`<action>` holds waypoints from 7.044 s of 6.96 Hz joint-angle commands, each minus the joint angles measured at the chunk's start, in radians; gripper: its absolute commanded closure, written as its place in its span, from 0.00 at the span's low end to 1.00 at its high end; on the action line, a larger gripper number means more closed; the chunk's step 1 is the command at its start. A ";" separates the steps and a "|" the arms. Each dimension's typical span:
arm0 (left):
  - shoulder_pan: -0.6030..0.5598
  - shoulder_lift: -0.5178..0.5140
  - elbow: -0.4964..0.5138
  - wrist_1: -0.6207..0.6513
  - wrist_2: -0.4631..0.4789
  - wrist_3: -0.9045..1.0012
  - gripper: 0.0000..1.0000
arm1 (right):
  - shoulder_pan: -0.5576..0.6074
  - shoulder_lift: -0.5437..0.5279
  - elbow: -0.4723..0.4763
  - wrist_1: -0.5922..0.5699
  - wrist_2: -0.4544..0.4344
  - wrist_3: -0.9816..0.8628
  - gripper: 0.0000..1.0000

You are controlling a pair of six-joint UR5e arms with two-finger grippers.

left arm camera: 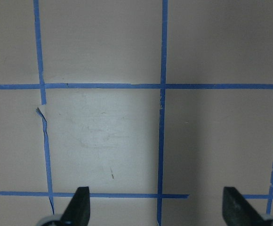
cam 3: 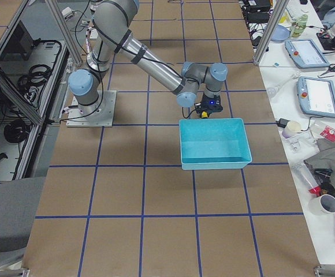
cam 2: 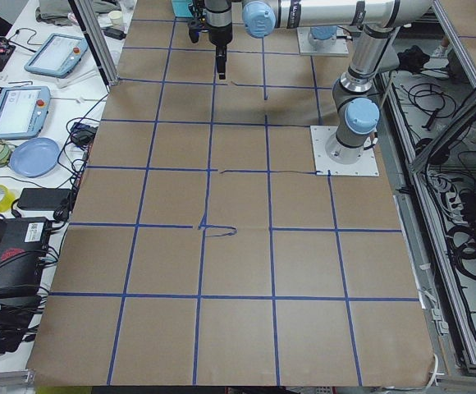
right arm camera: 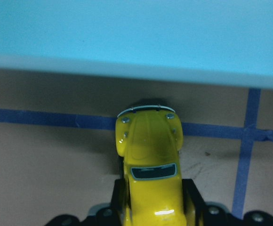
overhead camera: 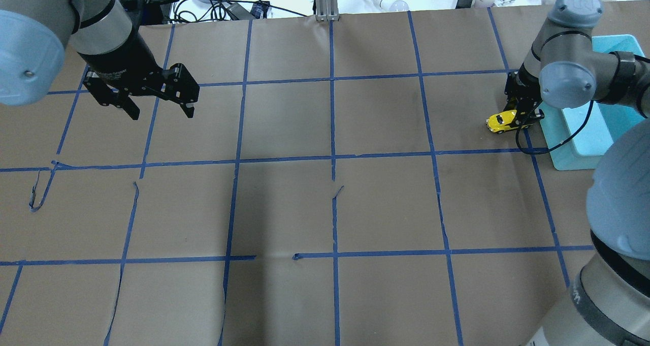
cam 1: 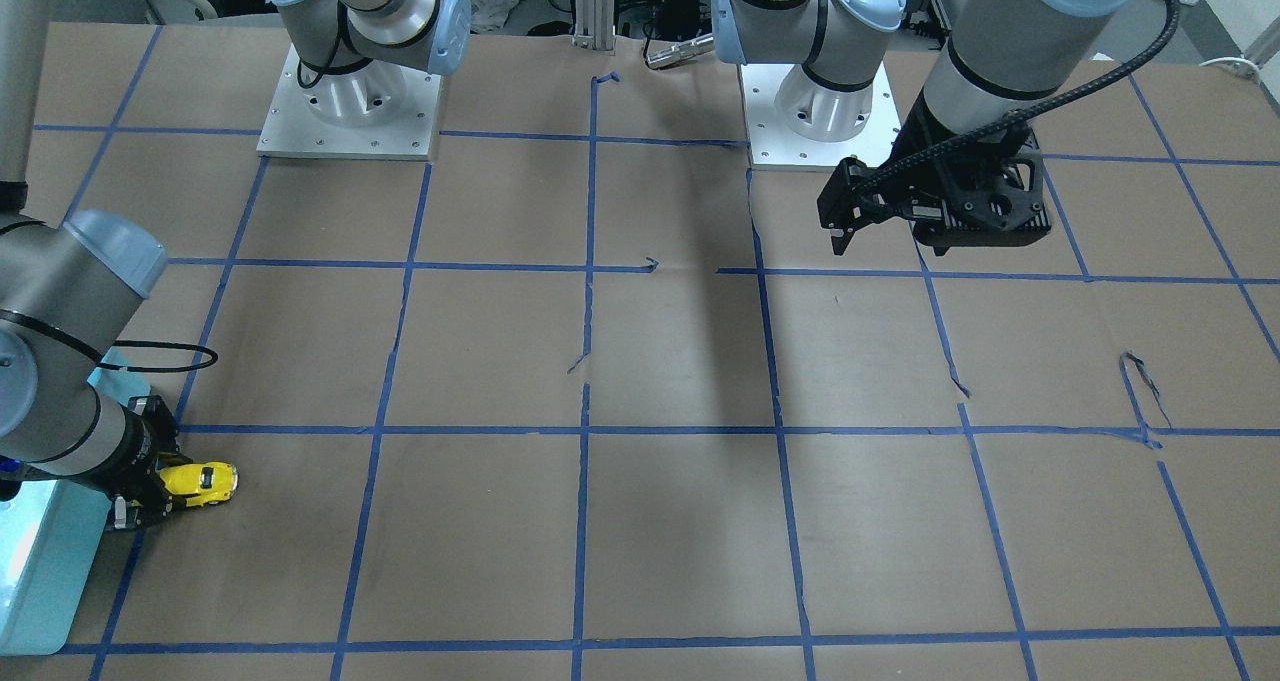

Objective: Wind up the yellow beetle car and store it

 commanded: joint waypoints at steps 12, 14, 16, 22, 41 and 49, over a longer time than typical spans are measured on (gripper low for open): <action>0.005 0.001 -0.002 0.000 0.002 0.001 0.00 | -0.302 -0.166 -0.064 0.121 0.063 -1.618 0.93; 0.004 0.001 -0.003 0.000 0.002 -0.001 0.00 | -0.304 -0.053 -0.067 -0.035 0.065 -1.644 0.92; 0.005 0.001 -0.003 0.000 0.002 0.002 0.00 | -0.302 -0.008 -0.066 -0.096 0.066 -1.687 0.91; 0.005 0.000 -0.002 0.002 0.000 0.004 0.00 | -0.302 -0.026 -0.064 -0.130 0.065 -1.721 0.00; 0.013 0.001 -0.002 0.000 0.003 0.004 0.00 | 0.304 -0.514 -0.196 0.562 -0.001 -1.152 0.00; 0.014 0.001 -0.002 0.012 0.003 0.002 0.00 | 0.301 -0.515 -0.211 0.550 0.011 -1.147 0.00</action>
